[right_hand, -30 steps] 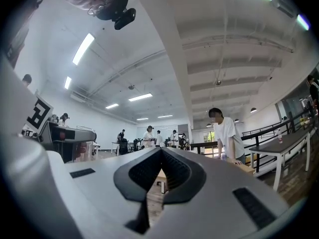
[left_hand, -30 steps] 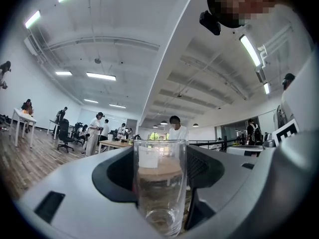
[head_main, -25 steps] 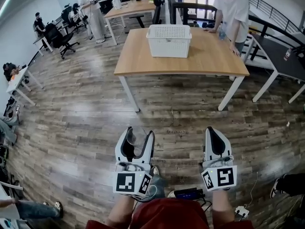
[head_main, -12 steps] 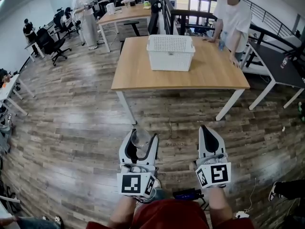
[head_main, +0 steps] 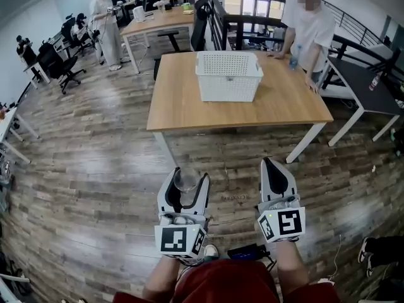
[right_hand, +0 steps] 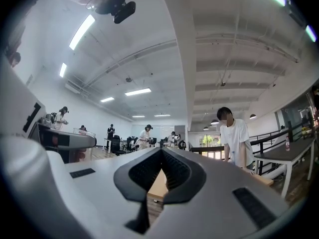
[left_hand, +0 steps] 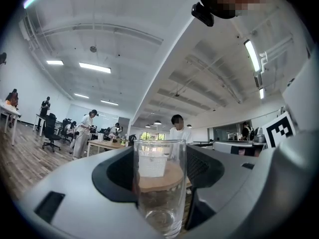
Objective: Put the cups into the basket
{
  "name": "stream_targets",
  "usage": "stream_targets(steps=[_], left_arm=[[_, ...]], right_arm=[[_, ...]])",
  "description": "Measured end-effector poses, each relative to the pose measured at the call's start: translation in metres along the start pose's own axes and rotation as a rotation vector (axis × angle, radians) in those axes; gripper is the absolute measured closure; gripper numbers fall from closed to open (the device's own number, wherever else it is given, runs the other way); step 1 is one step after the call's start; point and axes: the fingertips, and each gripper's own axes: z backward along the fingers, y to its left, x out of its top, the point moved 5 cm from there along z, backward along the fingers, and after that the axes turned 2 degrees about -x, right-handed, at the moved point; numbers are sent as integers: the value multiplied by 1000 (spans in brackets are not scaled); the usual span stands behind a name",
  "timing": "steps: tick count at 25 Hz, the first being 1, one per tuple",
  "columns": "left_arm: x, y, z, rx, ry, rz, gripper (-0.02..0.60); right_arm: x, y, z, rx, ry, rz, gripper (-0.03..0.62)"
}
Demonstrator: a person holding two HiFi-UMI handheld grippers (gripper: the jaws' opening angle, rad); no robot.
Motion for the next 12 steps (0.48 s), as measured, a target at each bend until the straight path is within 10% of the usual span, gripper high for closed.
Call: stream_targets(steps=[12], left_arm=[[-17,4,-90,-3,21,13,298]], right_arm=[[-28,-53,-69,2,17,-20,583]])
